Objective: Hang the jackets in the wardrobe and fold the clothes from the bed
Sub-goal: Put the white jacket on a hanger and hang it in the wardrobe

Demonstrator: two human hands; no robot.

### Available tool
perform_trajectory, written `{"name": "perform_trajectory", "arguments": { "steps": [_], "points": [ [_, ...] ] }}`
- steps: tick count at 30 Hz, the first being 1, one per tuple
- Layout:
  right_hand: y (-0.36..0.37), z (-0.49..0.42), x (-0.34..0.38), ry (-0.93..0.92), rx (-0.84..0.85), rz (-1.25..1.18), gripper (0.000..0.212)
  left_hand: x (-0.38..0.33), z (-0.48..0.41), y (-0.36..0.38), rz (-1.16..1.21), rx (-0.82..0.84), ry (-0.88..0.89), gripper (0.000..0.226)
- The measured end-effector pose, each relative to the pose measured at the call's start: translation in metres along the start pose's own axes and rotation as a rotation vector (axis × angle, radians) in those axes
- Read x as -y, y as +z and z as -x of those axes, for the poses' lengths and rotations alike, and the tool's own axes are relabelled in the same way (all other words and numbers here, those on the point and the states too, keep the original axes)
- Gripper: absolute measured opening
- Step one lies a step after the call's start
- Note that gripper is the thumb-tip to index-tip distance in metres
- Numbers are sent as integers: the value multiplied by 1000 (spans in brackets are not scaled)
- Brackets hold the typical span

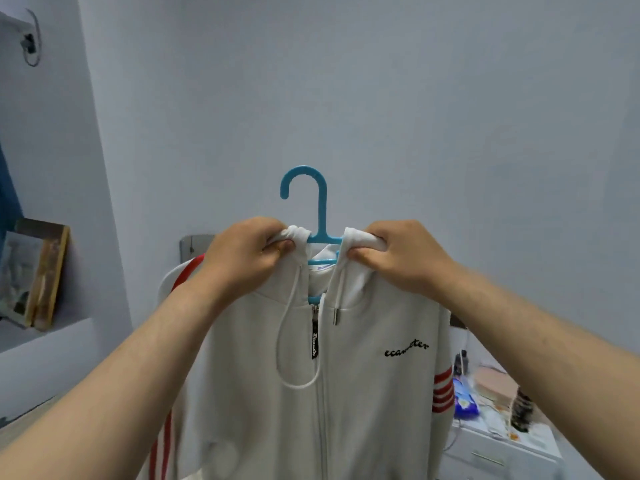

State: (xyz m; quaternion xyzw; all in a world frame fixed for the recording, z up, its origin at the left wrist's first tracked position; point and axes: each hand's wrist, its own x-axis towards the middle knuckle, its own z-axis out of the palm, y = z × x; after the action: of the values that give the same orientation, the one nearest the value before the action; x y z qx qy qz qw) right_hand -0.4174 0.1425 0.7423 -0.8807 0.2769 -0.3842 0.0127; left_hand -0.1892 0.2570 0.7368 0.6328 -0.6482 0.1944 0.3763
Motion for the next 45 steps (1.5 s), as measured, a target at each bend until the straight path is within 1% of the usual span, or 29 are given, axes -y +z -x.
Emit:
{"name": "perform_trajectory", "arguments": {
  "steps": [3, 10, 16, 20, 23, 27, 30, 33, 35, 39, 43, 45],
  "points": [
    [-27, 19, -29, 46, -18, 30, 37, -30, -12, 28, 53, 8, 38, 22],
    [-98, 69, -109, 151, -66, 77, 41, -123, -44, 91, 134, 53, 111, 33],
    [-163, 117, -173, 230, -99, 127, 38, -209, -67, 148, 195, 76, 187, 37],
    [-206, 152, -207, 307, -113, 184, 34, -264, -80, 185, 276, 106, 245, 32],
    [-239, 177, -228, 380, -126, 248, 33, -305, -90, 213, 353, 128, 304, 33],
    [-276, 204, -248, 475, -162, 333, 34, -352, -104, 247, 449, 153, 385, 26],
    [-295, 218, -260, 533, -180, 405, 35, -380, -117, 273, 525, 173, 449, 24],
    [-310, 232, -276, 606, -203, 489, 31, -406, -134, 304, 599, 209, 524, 25],
    [-320, 238, -285, 664, -218, 544, 32, -424, -147, 323, 651, 228, 577, 26],
    [-336, 239, -297, 799, -236, 636, 26, -458, -174, 358, 758, 262, 670, 29],
    [-339, 242, -313, 902, -279, 719, 28, -483, -193, 394, 853, 292, 752, 22],
    [-336, 249, -319, 965, -295, 745, 28, -495, -196, 416, 909, 334, 799, 27]
  ]
}}
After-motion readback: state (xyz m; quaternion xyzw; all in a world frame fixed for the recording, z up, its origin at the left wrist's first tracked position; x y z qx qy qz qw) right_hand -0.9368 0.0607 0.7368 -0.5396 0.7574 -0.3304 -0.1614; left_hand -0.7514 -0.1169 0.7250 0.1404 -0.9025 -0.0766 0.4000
